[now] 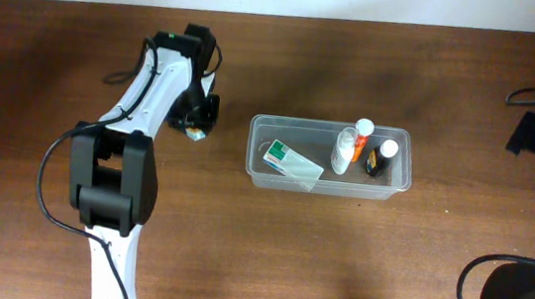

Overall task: Pack container
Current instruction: 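Lower the left gripper onto the gold-lidded jar and grasp it, then carry the jar with the left gripper into the container's left end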

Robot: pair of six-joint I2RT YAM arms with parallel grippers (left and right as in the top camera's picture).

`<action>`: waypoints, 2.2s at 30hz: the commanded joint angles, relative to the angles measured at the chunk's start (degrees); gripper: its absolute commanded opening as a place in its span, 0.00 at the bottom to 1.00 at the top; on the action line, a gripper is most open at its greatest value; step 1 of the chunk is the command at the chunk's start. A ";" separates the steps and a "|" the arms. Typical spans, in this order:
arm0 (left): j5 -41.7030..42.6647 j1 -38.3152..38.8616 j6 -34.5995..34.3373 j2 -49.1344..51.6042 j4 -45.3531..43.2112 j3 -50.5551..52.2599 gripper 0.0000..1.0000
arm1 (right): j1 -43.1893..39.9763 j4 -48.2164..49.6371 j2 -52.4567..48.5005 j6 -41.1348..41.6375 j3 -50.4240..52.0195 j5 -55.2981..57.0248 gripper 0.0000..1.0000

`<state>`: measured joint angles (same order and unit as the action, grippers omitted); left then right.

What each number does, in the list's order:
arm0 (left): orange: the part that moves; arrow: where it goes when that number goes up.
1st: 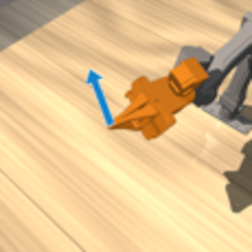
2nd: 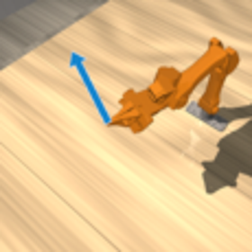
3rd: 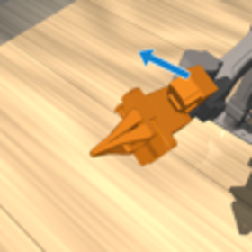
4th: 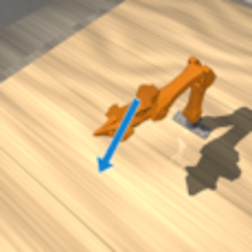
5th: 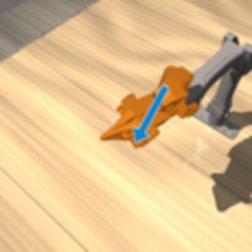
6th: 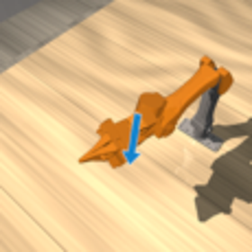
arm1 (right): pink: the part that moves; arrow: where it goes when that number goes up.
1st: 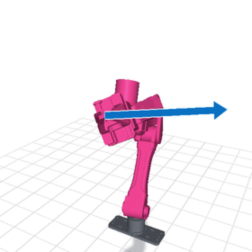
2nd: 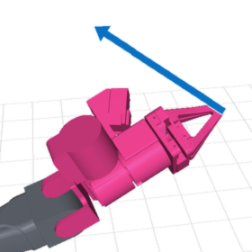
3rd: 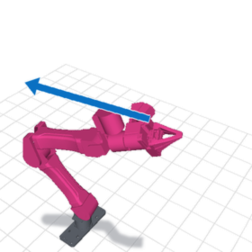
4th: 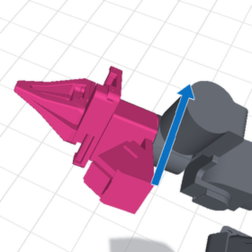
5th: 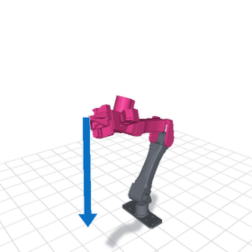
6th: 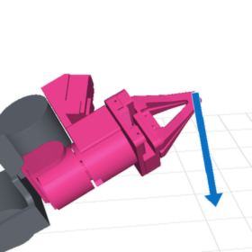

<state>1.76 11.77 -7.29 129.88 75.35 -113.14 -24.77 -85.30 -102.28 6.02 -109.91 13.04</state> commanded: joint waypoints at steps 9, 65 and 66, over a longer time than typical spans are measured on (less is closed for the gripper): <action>7.50 8.63 9.79 0.09 11.08 -19.56 0.40 | 0.00 0.04 0.55 0.44 0.26 0.50 0.98; 8.52 21.75 6.67 1.36 -0.52 -5.03 0.41 | 0.00 0.04 0.55 0.44 0.26 0.50 0.99; 8.52 21.86 6.67 1.44 -0.59 -5.03 0.41 | 0.00 0.04 0.55 0.44 0.26 0.50 0.98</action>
<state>9.26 33.15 -0.10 130.10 74.94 -118.85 -24.77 -85.30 -102.28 6.00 -109.89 13.04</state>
